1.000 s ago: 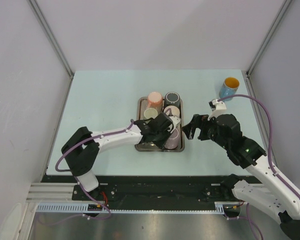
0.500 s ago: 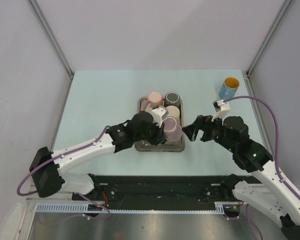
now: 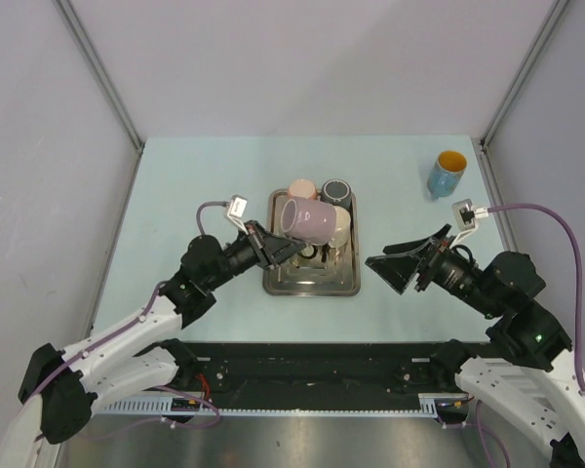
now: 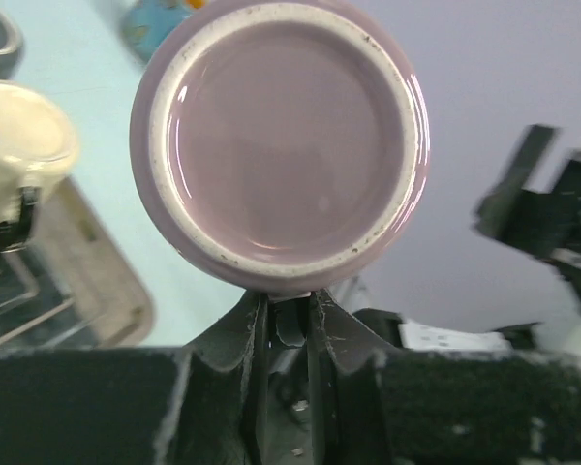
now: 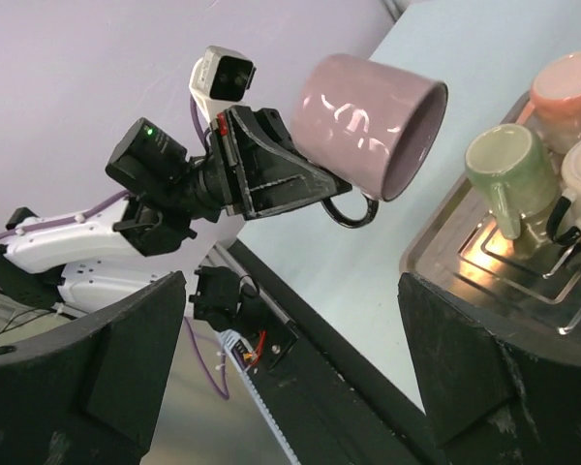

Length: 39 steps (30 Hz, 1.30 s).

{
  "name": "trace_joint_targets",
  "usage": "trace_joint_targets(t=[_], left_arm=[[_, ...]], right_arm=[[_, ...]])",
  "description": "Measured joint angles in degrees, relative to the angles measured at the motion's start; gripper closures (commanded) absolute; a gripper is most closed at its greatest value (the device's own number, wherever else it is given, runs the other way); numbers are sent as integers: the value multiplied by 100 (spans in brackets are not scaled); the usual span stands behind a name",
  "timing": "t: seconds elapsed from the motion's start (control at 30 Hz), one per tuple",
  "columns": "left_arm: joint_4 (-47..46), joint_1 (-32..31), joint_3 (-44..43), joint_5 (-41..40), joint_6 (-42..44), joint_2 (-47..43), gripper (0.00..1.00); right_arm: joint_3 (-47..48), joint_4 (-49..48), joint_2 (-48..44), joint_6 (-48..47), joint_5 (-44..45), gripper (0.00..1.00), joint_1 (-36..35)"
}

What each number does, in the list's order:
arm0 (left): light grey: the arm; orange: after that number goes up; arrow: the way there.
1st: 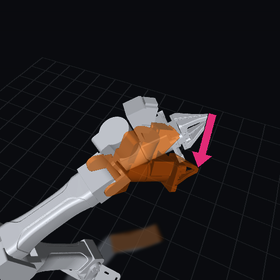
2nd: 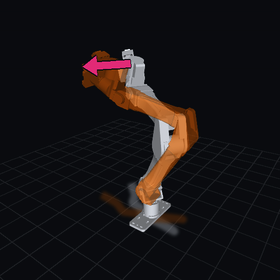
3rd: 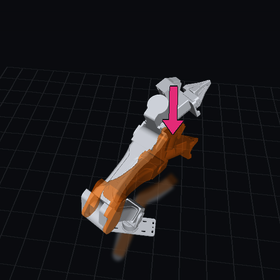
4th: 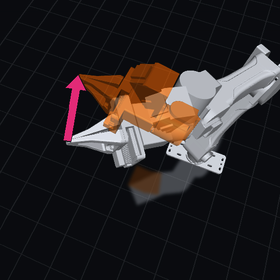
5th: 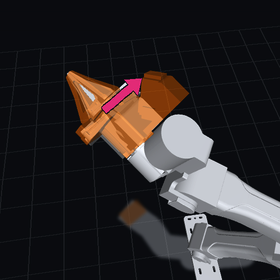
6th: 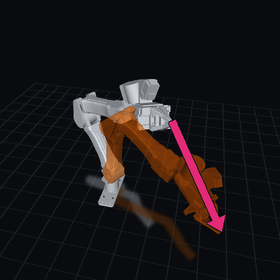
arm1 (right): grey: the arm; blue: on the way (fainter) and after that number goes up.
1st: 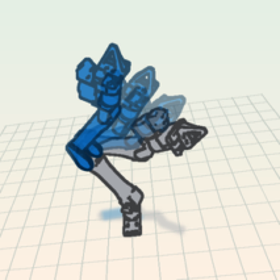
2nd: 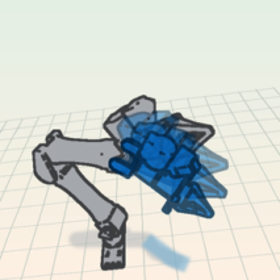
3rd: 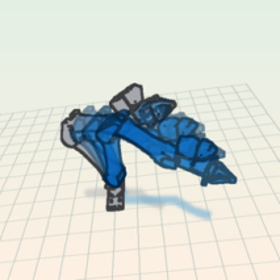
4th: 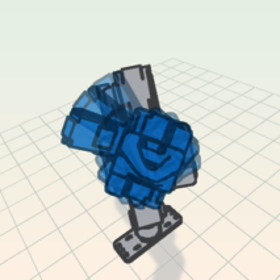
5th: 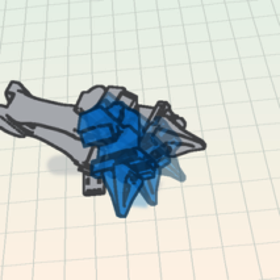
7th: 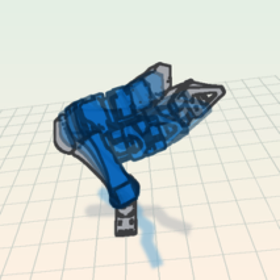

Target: Turn the mug right side up

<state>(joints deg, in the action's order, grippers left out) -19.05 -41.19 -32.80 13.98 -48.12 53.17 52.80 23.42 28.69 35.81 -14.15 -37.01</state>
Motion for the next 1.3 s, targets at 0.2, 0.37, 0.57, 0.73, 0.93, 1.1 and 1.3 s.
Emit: trace_joint_targets(t=[0.2,0.37,0.57,0.73,0.93,1.1,1.3], left_arm=[[-1899,2,682,153,-1237,-146,100],[-2990,-22,1014,127,-1891,-151,100],[-3460,-186,1025,122,-2065,-151,100],[-3445,-308,1025,118,-2044,-155,100],[-3342,-415,1025,76,-2033,-186,100],[-3340,-498,1023,-35,-2031,-186,100],[-3340,-573,1021,-37,-2024,-184,100]], right_arm=[[-463,-328,-122,295,-258,8,0],[-728,-868,297,590,-831,14,-63],[-835,-1572,1012,730,-986,16,-612],[-846,-2223,1530,793,-1141,17,-787],[-846,-2721,1836,811,-1073,20,-914],[-846,-2992,2035,809,-901,26,-957],[-846,-3318,2371,855,-881,33,-966]])
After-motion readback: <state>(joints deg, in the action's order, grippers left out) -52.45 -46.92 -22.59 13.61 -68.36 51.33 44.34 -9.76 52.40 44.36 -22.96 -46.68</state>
